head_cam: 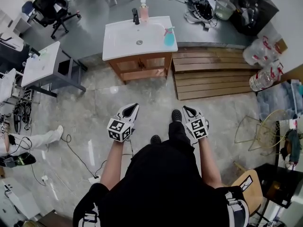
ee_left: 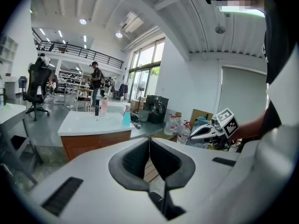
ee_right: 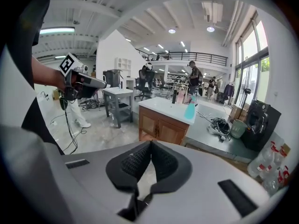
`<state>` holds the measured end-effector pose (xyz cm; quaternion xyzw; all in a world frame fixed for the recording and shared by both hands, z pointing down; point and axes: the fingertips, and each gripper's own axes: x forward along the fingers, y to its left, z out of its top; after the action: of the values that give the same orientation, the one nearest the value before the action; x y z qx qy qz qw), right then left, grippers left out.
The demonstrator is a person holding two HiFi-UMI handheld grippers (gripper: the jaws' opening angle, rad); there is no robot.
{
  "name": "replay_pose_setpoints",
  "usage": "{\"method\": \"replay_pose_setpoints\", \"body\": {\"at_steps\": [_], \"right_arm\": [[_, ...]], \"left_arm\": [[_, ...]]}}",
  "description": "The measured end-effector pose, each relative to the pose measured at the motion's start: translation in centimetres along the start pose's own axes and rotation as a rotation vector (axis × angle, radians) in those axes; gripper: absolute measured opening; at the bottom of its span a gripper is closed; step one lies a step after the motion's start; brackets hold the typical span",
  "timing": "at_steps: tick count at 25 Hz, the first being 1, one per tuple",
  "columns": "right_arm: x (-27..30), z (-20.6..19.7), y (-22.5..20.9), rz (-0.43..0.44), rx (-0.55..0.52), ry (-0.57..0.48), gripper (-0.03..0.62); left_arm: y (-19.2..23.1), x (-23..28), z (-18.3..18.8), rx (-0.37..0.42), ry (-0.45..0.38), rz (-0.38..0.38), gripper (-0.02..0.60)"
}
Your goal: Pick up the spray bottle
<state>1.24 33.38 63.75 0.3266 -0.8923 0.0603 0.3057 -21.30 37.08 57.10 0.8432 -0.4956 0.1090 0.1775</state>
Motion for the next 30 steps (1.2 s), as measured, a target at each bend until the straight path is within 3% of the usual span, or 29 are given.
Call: {"method": "replay_pose_setpoints", "body": {"at_steps": [12, 30], "right_arm": [[4.6, 3.5, -8.4, 0.055, -0.04, -0.022, 0.016], [9.5, 6.0, -22.4, 0.172, -0.1, -0.056, 0.015]], "left_arm": [[2.1, 6.5, 3.4, -0.029, -0.013, 0.075, 0.023], [3.3, 16.1, 8.6, -0.097, -0.067, 0.254, 0.023]]}}
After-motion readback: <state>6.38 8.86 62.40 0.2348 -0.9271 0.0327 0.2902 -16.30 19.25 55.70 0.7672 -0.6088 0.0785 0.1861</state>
